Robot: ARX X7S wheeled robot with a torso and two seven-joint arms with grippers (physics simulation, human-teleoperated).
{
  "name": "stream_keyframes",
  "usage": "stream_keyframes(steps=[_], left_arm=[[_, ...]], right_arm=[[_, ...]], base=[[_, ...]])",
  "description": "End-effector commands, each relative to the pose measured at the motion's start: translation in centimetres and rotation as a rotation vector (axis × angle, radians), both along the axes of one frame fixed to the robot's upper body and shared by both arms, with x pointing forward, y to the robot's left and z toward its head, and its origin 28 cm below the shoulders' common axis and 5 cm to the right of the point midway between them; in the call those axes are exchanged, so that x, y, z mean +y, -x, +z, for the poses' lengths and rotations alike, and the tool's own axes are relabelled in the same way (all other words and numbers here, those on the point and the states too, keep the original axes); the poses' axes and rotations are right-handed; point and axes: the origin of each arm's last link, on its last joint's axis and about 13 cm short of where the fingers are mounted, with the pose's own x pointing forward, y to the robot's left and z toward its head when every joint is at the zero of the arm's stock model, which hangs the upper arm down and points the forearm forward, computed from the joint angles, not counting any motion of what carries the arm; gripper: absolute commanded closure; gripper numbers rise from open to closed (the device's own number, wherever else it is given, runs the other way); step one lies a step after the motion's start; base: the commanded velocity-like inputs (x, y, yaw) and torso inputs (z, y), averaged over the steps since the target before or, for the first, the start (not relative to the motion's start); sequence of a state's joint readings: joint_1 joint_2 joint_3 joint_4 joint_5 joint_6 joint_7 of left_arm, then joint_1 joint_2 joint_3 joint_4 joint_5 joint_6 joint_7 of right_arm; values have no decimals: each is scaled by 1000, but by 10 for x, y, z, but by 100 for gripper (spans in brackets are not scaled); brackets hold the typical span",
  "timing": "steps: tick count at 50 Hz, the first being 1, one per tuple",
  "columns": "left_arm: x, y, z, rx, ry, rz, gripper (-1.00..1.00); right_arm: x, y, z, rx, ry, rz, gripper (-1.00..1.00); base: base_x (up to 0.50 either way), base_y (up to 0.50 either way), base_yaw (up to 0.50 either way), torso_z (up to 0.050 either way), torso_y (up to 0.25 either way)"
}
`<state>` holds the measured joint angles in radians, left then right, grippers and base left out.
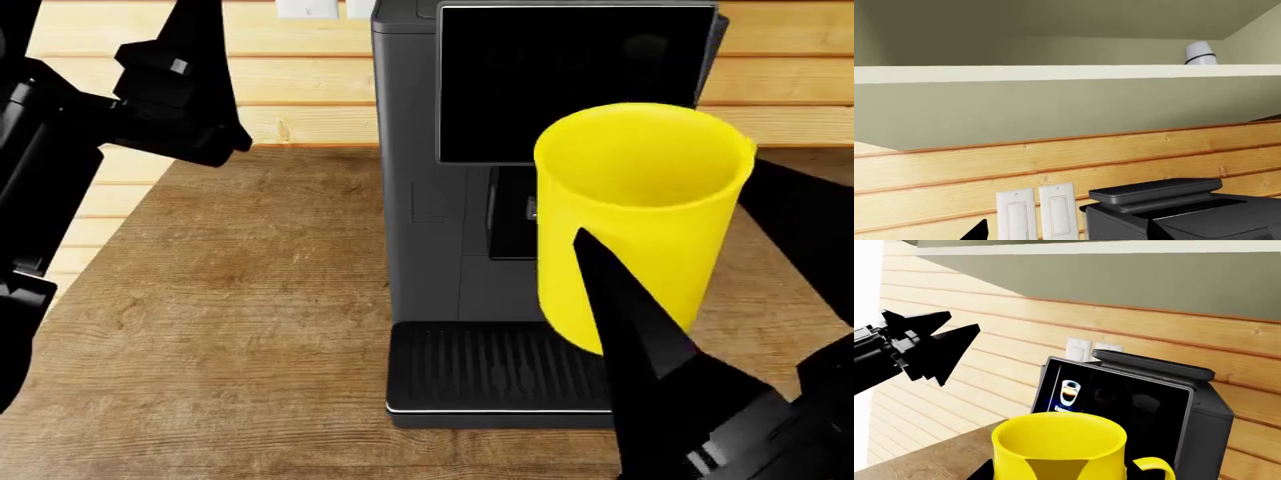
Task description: Pick the mug from the cabinet, place it under the coffee machine dispenser, and press the start button.
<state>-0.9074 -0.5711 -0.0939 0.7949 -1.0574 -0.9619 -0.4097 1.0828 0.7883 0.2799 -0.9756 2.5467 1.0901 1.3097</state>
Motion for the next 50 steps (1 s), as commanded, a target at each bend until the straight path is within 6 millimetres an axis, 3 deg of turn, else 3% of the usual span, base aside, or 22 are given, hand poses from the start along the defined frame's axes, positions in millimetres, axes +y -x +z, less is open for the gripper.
stream_keyframes(steps=[1, 19, 27, 38, 50], left_arm=[[1, 1, -1, 0, -1, 7, -100], [3, 2, -4, 29, 25, -6, -100], [3, 3, -6, 28, 22, 0, -100], [4, 3, -7, 25, 17, 7, -100], [4, 4, -7, 21, 18, 6, -100]], right_arm=[[6, 5, -35, -26, -8, -26, 100], [20, -5, -73, 33, -40, -53, 100], [22, -4, -76, 40, -82, -117, 100], [10, 5, -80, 49, -113, -170, 100], [18, -2, -77, 39, -91, -137, 100]], base=[[0, 0, 0, 0, 0], [0, 0, 0, 0, 0], [0, 0, 0, 0, 0], [0, 0, 0, 0, 0], [0, 0, 0, 0, 0]])
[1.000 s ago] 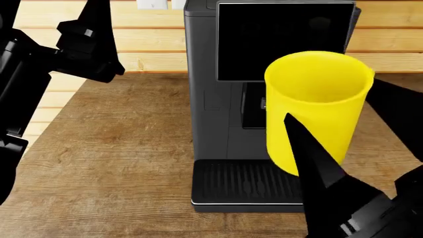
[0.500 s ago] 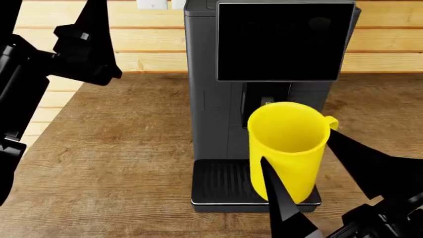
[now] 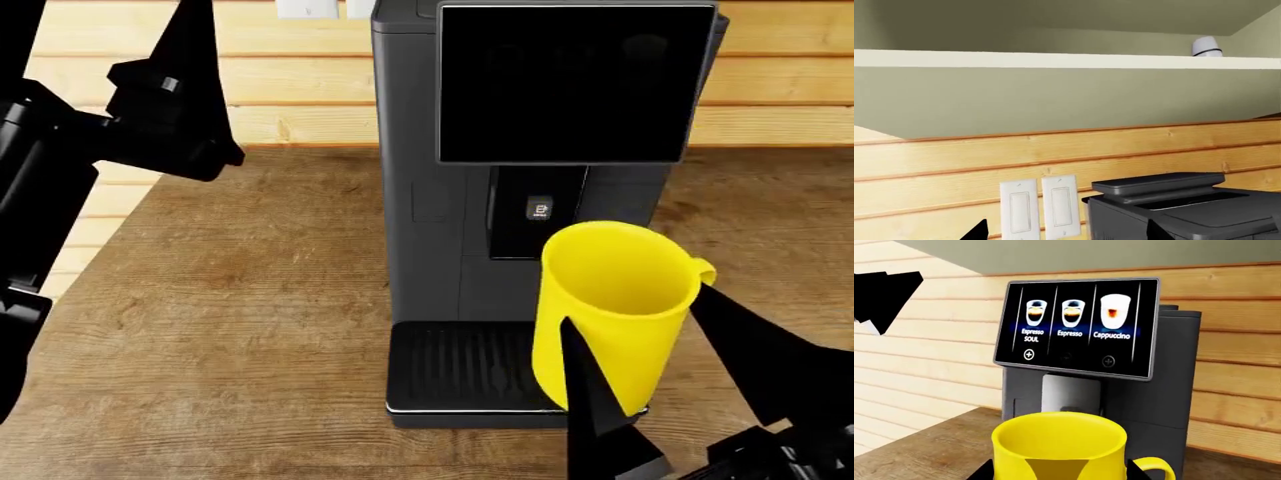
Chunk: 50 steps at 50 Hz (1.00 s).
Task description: Pick the mug from the cabinet, place it under the coffee machine dispenser, and press the start button.
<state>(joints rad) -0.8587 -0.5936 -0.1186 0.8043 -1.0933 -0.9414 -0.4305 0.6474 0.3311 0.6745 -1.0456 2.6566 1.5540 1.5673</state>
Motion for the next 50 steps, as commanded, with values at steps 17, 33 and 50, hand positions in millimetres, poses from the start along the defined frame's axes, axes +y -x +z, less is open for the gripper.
stream_keyframes(steps=[17, 33, 50], left_arm=[[-1, 5, 1, -39, -26, -25, -100], [-1, 6, 0, -50, -19, -49, -100], [0, 8, 2, -59, -10, -36, -100]], right_arm=[[7, -3, -2, 15, 11, 13, 100], [14, -8, -2, 21, 9, 16, 100], [29, -10, -15, 176, 34, 60, 100]], base=[[0, 0, 0, -6, 0], [84, -16, 25, -49, 0], [45, -9, 25, -25, 0]])
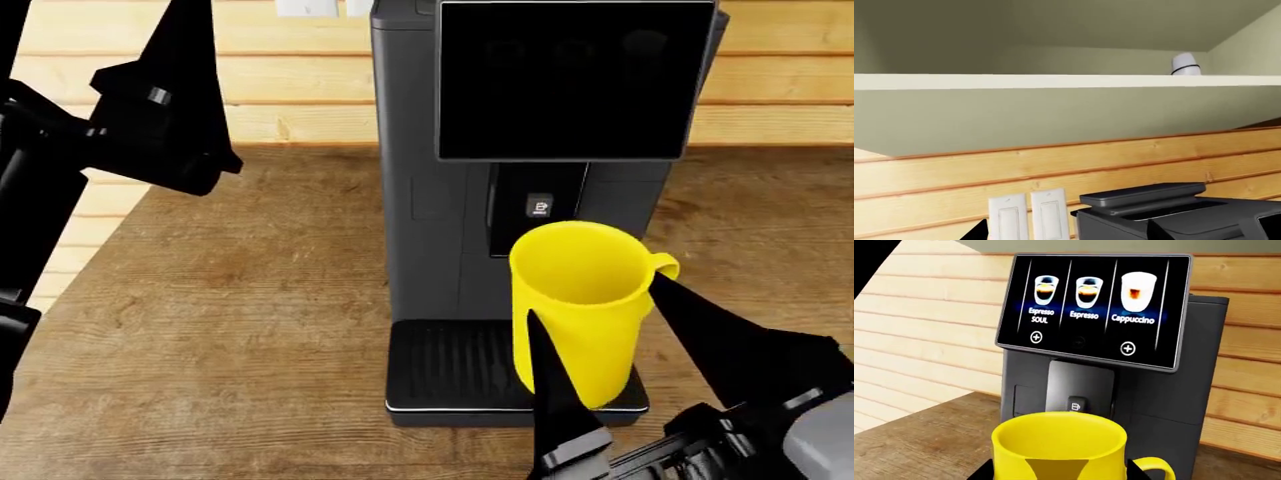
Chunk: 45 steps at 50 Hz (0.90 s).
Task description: Pick the mug from the cabinet, place it under the coffee machine dispenser, and press the start button.
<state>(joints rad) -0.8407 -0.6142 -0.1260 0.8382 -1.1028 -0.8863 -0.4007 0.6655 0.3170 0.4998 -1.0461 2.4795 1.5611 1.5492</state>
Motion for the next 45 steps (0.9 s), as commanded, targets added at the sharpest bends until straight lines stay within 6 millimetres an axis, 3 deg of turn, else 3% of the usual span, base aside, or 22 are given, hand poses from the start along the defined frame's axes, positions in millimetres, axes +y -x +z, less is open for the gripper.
stream_keyframes(steps=[1, 17, 26, 45], left_arm=[[1, 1, 1, -4, 4, 5, -100], [0, 1, 1, -13, -16, 0, -100], [0, 3, 1, -19, -14, 6, -100], [2, -1, 0, -13, 1, 21, -100]], right_arm=[[18, 1, -16, 153, -28, 73, 100], [23, -4, -19, 188, -23, 78, 100], [23, -1, -20, 196, -20, 82, 100], [24, 3, -21, 211, -10, 110, 100]], base=[[0, 6, 10, -13, 0], [0, 8, 8, -14, 0], [54, -2, 20, -49, 0], [-39, 5, 9, -11, 0]])
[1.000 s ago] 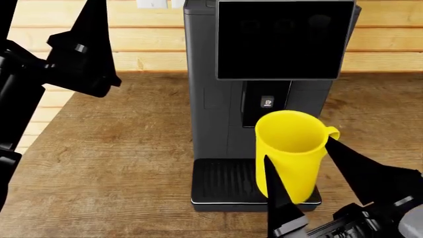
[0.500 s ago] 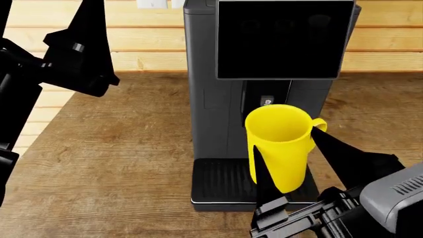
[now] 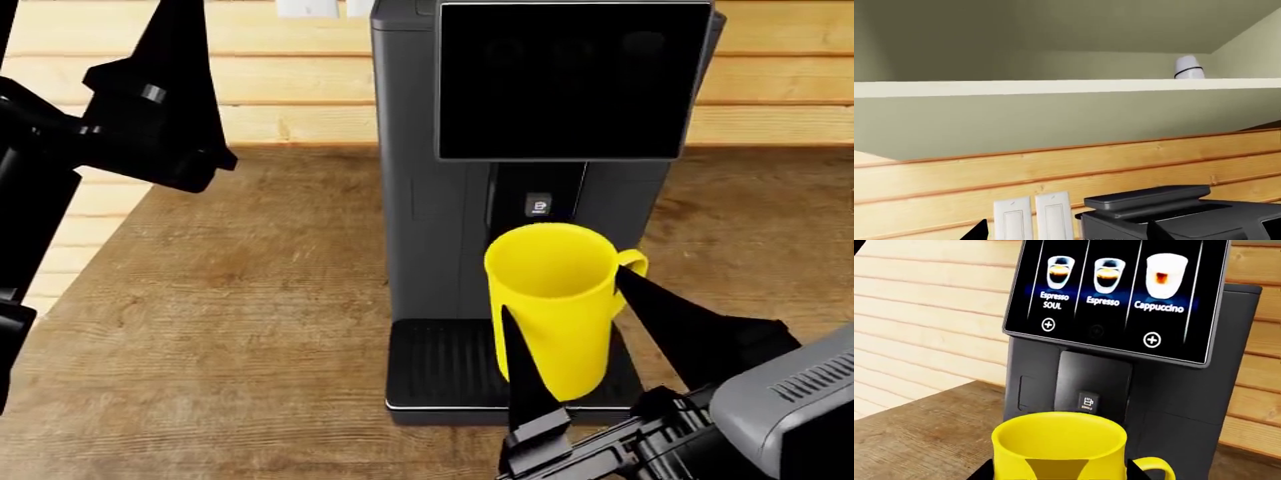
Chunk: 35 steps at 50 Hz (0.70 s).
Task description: Pick the mug from the cabinet, place it under the coffee machine dispenser, and press the start button.
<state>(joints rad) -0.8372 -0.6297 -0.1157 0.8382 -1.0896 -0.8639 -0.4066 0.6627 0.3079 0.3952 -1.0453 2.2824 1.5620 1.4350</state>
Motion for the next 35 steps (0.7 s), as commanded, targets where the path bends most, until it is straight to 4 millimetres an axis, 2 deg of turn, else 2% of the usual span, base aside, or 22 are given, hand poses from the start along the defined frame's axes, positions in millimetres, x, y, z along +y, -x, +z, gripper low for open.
stream_keyframes(steps=[1, 7, 29, 35], left_arm=[[1, -1, 0, 0, 2, 5, -100], [0, 0, 0, -1, 0, 5, -100], [1, -1, -2, 6, 4, 7, -100], [0, -1, -2, 6, 3, 5, -100]], right_arm=[[14, 14, -20, 186, -47, 104, 100], [13, 13, -21, 188, -50, 98, 100], [2, -3, -6, 59, -47, 40, 100], [0, -6, -5, 81, -50, 50, 100]], base=[[-500, 0, 0, 0, 0], [-500, 0, 0, 0, 0], [0, 0, 0, 0, 0], [0, 0, 0, 0, 0]])
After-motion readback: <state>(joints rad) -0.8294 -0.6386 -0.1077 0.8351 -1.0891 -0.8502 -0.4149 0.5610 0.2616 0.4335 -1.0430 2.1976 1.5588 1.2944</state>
